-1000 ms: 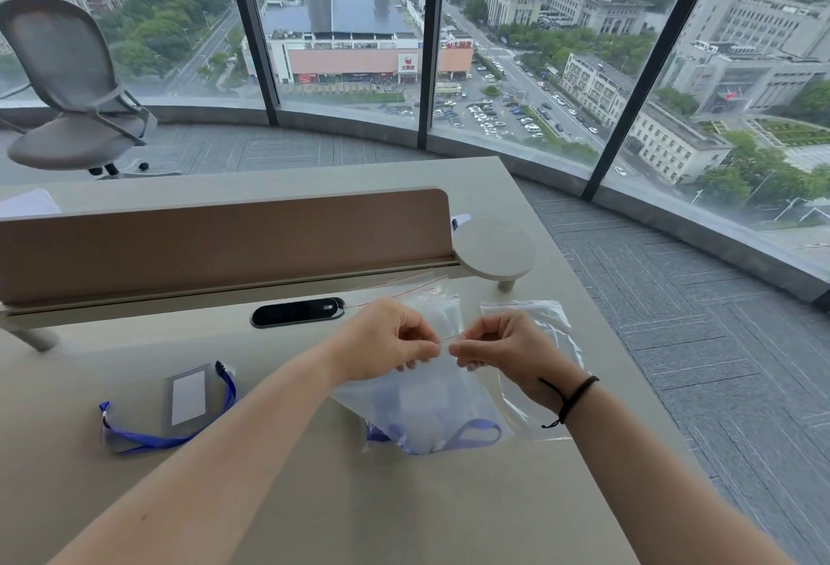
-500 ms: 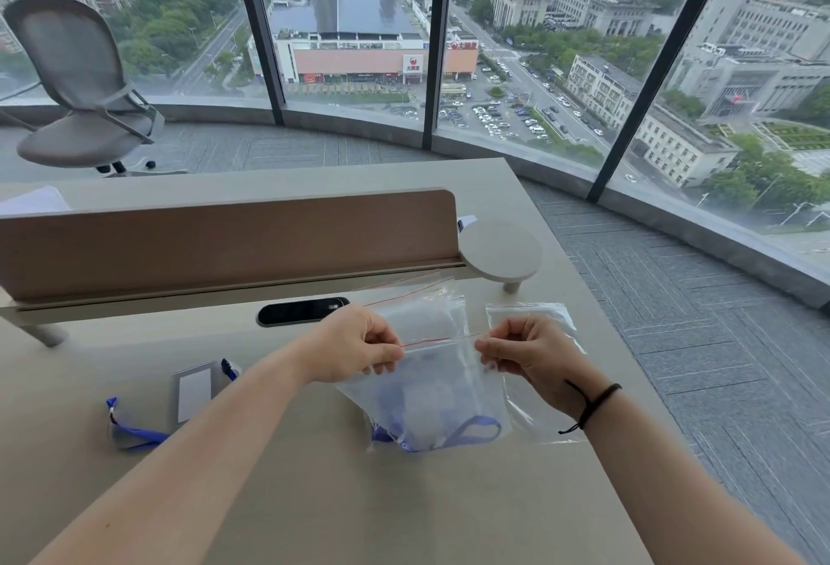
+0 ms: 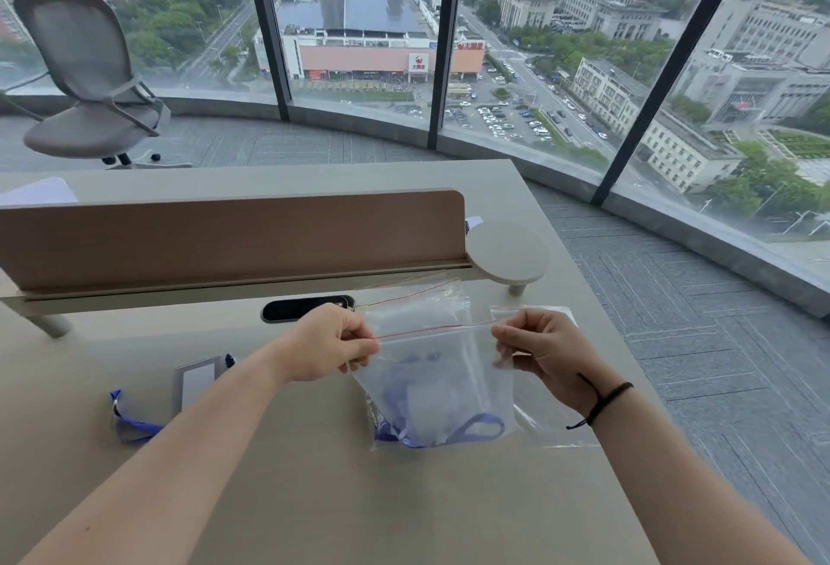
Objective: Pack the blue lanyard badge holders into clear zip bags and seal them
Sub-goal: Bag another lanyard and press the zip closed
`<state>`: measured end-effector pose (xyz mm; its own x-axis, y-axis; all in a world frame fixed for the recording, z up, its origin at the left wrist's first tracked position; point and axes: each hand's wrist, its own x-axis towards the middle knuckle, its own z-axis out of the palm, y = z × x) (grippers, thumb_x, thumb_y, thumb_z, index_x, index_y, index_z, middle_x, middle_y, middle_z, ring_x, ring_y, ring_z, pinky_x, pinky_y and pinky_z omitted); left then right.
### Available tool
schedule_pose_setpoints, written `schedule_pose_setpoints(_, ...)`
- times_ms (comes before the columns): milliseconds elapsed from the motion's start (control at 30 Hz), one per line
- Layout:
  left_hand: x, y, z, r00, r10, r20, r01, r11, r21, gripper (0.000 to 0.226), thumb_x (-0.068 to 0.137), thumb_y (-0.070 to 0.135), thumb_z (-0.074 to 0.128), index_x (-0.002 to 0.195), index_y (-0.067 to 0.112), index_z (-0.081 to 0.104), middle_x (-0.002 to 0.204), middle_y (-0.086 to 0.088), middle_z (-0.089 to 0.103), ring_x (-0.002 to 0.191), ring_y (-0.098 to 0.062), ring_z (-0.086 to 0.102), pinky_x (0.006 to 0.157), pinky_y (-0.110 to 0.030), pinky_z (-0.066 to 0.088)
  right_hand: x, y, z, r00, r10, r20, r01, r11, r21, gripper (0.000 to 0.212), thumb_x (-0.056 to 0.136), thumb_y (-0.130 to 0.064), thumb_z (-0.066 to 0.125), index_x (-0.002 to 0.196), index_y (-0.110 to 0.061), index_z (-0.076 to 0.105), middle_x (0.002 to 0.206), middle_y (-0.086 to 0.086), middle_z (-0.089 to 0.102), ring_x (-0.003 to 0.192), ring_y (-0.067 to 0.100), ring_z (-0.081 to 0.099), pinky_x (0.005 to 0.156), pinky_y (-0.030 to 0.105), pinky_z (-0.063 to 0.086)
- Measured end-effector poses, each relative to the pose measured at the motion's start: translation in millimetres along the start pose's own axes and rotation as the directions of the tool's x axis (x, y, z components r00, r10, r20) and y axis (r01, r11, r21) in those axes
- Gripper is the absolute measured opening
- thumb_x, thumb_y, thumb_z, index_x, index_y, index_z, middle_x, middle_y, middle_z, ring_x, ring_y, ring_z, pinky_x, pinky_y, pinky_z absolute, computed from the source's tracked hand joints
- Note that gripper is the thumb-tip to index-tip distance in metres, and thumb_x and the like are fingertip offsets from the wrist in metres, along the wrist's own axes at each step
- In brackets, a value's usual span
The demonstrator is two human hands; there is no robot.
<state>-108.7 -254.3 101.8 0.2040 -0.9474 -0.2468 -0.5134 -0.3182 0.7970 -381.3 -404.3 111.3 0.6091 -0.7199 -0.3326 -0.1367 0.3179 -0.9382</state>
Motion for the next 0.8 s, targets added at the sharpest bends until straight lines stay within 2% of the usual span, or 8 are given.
schedule_pose_setpoints(233,0,-11,-6,0.995,-0.011,-0.096,0.004,0.998,-0.067,0.017,0.093,0.012,0.07,0.077,0.008,0.072,0.068,-0.004,0.073,0.057,-0.011,0.064,0.059,-0.027,0.056,12,5,4,0.998,0.047,-0.047,-0.044,0.997,0.071,0.013,0.084,-0.005,0.07,0.074,-0.003,0.062,0.065,0.013,0.06,0.053,0.019,0.056,0.059,0.035,0.057)
schedule_pose_setpoints(400,6,-30,-13,0.984,-0.075,-0.16,0.05,0.987,-0.155,0.014,0.093,0.006,0.068,0.078,0.006,0.071,0.07,-0.008,0.073,0.063,-0.017,0.066,0.07,-0.039,0.06,28,10,-1,0.987,0.102,-0.126,-0.088,0.99,0.107,0.018,0.09,-0.004,0.066,0.073,-0.004,0.061,0.064,0.013,0.061,0.055,0.019,0.059,0.063,0.04,0.06)
schedule_pose_setpoints(500,17,-32,-6,0.964,-0.116,-0.239,0.049,0.961,-0.271,0.01,0.092,0.007,0.069,0.082,0.008,0.071,0.076,-0.007,0.072,0.073,-0.017,0.064,0.075,-0.037,0.06,37,11,-3,0.986,0.115,-0.122,-0.108,0.992,0.062,0.017,0.089,-0.004,0.066,0.073,-0.005,0.062,0.066,0.014,0.061,0.055,0.021,0.058,0.061,0.039,0.058)
schedule_pose_setpoints(567,29,-33,3,0.962,-0.168,-0.216,0.087,0.936,-0.341,0.008,0.091,0.015,0.072,0.098,0.014,0.069,0.09,-0.001,0.071,0.085,-0.016,0.065,0.082,-0.039,0.059,45,9,-4,0.988,0.115,-0.105,-0.108,0.992,0.066,0.014,0.088,-0.004,0.068,0.076,-0.005,0.062,0.067,0.014,0.062,0.056,0.021,0.058,0.061,0.038,0.058)
schedule_pose_setpoints(633,42,-39,15,0.966,-0.22,-0.137,0.164,0.928,-0.334,0.04,0.086,0.028,0.077,0.12,0.023,0.058,0.11,0.007,0.064,0.102,-0.013,0.063,0.091,-0.036,0.055,52,8,-5,0.99,0.121,-0.065,-0.116,0.99,0.078,0.01,0.086,-0.007,0.07,0.079,-0.004,0.063,0.069,0.014,0.063,0.057,0.021,0.059,0.064,0.039,0.059)
schedule_pose_setpoints(700,55,-44,26,0.975,-0.216,-0.049,0.19,0.928,-0.32,0.06,0.083,0.033,0.08,0.133,0.026,0.049,0.12,0.01,0.06,0.113,-0.009,0.06,0.095,-0.024,0.047,59,7,-4,0.991,0.133,-0.018,-0.131,0.988,0.081,0.009,0.082,-0.009,0.072,0.079,-0.005,0.065,0.069,0.013,0.063,0.057,0.02,0.06,0.066,0.04,0.059)
schedule_pose_setpoints(733,61,-45,31,0.979,-0.205,-0.016,0.187,0.919,-0.346,0.058,0.084,0.03,0.079,0.134,0.023,0.051,0.122,0.007,0.062,0.112,-0.007,0.062,0.092,-0.018,0.047,62,7,-5,0.991,0.137,-0.002,-0.136,0.987,0.083,0.008,0.079,-0.01,0.073,0.077,-0.006,0.066,0.069,0.013,0.063,0.057,0.02,0.06,0.066,0.04,0.059)
schedule_pose_setpoints(800,72,-46,37,0.975,-0.224,-0.013,0.188,0.849,-0.493,0.038,0.089,0.018,0.074,0.123,0.01,0.061,0.11,-0.006,0.07,0.093,-0.011,0.071,0.083,-0.017,0.053,69,8,-7,0.99,0.14,0.006,-0.14,0.986,0.087,0.007,0.077,-0.011,0.073,0.074,-0.008,0.069,0.067,0.012,0.062,0.056,0.019,0.059,0.066,0.039,0.059)
